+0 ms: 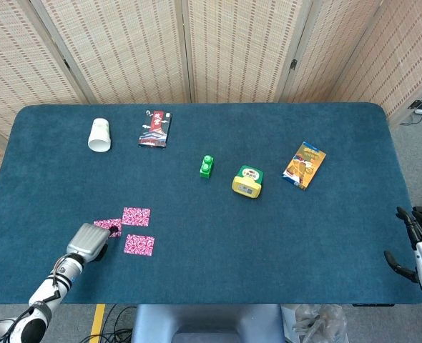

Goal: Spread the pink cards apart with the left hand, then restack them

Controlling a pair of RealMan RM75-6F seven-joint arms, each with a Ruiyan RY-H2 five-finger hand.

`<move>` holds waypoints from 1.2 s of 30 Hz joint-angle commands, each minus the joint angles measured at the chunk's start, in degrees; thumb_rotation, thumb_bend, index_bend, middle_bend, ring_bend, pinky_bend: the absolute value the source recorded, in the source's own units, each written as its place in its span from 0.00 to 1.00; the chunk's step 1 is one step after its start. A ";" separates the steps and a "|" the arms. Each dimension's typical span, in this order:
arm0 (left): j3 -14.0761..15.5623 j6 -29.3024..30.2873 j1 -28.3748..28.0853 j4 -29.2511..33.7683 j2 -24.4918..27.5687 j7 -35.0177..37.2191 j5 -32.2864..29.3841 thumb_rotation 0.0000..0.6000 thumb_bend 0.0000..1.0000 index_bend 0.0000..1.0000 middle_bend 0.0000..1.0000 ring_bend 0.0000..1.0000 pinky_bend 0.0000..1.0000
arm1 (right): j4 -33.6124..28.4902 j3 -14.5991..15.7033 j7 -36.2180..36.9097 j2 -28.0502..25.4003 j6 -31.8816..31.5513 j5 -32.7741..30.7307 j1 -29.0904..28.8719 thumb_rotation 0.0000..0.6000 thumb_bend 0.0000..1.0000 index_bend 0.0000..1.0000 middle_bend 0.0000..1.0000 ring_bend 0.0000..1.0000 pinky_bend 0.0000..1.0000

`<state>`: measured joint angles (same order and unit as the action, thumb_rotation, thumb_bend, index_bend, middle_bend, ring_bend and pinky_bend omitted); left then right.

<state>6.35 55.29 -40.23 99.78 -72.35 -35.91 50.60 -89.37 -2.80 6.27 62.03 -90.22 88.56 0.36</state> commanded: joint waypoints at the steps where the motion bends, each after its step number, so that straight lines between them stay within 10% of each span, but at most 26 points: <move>1: -1.10 1.75 0.79 -0.33 -0.36 1.80 2.61 1.00 0.61 0.26 0.94 0.88 1.00 | -0.05 -0.02 0.00 -0.02 -0.13 0.02 0.07 1.00 0.33 0.05 0.23 0.11 0.12; 15: -6.58 4.56 1.35 -8.71 -7.90 5.24 7.02 1.00 0.34 0.26 0.94 0.88 1.00 | 0.11 -0.05 0.29 -0.13 -0.07 0.25 -0.06 1.00 0.33 0.05 0.23 0.11 0.12; 36: -10.68 1.75 -1.85 -16.29 -15.90 -2.31 -3.86 1.00 0.32 0.30 0.94 0.89 1.00 | 0.91 0.02 1.30 -0.16 -0.33 0.00 0.36 1.00 0.33 0.05 0.23 0.11 0.12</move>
<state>-4.28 57.08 -42.02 83.58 -88.17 -38.16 46.83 -88.46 -2.79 7.57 61.87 -90.56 88.56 0.72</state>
